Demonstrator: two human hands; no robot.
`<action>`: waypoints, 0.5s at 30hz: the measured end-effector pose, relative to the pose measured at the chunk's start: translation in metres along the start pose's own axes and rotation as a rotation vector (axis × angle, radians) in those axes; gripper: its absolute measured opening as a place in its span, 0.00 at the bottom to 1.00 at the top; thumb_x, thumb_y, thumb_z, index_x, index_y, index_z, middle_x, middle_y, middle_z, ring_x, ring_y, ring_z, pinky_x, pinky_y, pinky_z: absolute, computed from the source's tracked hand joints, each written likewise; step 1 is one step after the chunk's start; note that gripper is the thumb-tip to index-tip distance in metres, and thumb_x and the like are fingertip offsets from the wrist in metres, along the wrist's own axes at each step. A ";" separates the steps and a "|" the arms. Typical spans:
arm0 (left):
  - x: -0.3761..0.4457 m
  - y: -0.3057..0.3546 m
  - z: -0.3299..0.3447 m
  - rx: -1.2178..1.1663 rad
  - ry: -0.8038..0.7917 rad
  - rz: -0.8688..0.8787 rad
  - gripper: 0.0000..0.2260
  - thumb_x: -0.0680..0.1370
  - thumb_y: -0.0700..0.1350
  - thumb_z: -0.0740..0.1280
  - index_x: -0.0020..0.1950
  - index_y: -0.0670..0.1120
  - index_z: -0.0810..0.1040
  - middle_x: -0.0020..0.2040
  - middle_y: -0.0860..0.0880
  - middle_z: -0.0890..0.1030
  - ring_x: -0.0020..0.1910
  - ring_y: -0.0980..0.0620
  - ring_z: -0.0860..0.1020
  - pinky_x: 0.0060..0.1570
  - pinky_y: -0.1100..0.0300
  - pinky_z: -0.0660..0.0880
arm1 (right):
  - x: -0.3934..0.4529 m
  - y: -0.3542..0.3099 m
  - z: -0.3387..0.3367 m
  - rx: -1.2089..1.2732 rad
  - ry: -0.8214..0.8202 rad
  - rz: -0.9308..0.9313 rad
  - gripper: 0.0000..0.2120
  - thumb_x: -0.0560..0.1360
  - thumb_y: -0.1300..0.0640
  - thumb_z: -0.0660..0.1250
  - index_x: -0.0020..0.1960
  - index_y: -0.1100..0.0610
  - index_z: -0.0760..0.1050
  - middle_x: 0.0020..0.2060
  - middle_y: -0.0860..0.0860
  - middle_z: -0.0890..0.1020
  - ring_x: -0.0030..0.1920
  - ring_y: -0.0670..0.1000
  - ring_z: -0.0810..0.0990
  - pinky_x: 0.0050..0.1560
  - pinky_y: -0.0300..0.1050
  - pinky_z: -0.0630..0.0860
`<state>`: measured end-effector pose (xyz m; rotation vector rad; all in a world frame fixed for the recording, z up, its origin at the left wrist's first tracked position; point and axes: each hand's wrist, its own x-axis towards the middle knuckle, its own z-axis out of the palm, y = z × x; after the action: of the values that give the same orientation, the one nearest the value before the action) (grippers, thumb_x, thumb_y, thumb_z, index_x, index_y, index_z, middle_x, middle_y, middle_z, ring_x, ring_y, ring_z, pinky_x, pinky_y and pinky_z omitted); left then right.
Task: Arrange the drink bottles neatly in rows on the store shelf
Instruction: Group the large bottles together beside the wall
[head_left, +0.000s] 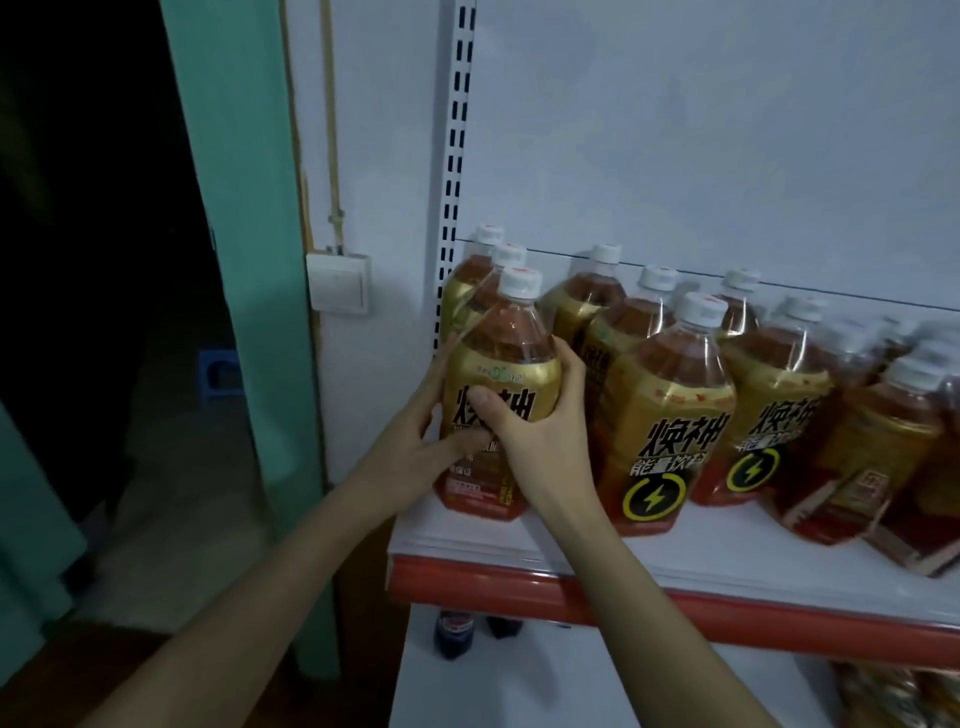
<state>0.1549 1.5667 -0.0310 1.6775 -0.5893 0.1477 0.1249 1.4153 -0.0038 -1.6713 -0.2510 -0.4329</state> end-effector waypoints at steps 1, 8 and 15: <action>0.000 -0.002 0.002 -0.011 0.001 0.004 0.47 0.66 0.71 0.71 0.79 0.65 0.52 0.77 0.55 0.65 0.73 0.55 0.68 0.63 0.60 0.75 | 0.001 0.002 0.000 0.005 -0.001 0.002 0.38 0.68 0.47 0.80 0.68 0.32 0.60 0.60 0.34 0.75 0.57 0.29 0.75 0.52 0.30 0.74; 0.000 0.001 0.010 -0.145 0.094 -0.034 0.45 0.63 0.81 0.59 0.77 0.67 0.52 0.79 0.58 0.60 0.75 0.60 0.63 0.72 0.55 0.65 | 0.003 0.005 -0.007 0.087 -0.102 0.005 0.45 0.66 0.42 0.79 0.73 0.36 0.54 0.65 0.37 0.73 0.61 0.33 0.76 0.61 0.39 0.76; 0.057 0.022 0.005 -0.219 0.165 -0.096 0.30 0.81 0.64 0.45 0.74 0.49 0.70 0.68 0.47 0.77 0.67 0.51 0.76 0.68 0.50 0.70 | 0.007 0.017 -0.003 0.243 -0.093 0.092 0.44 0.64 0.17 0.60 0.76 0.32 0.59 0.73 0.43 0.72 0.73 0.49 0.72 0.72 0.64 0.69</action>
<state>0.1929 1.5430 0.0116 1.4618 -0.3861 0.1453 0.1382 1.4093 -0.0157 -1.4590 -0.2825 -0.2455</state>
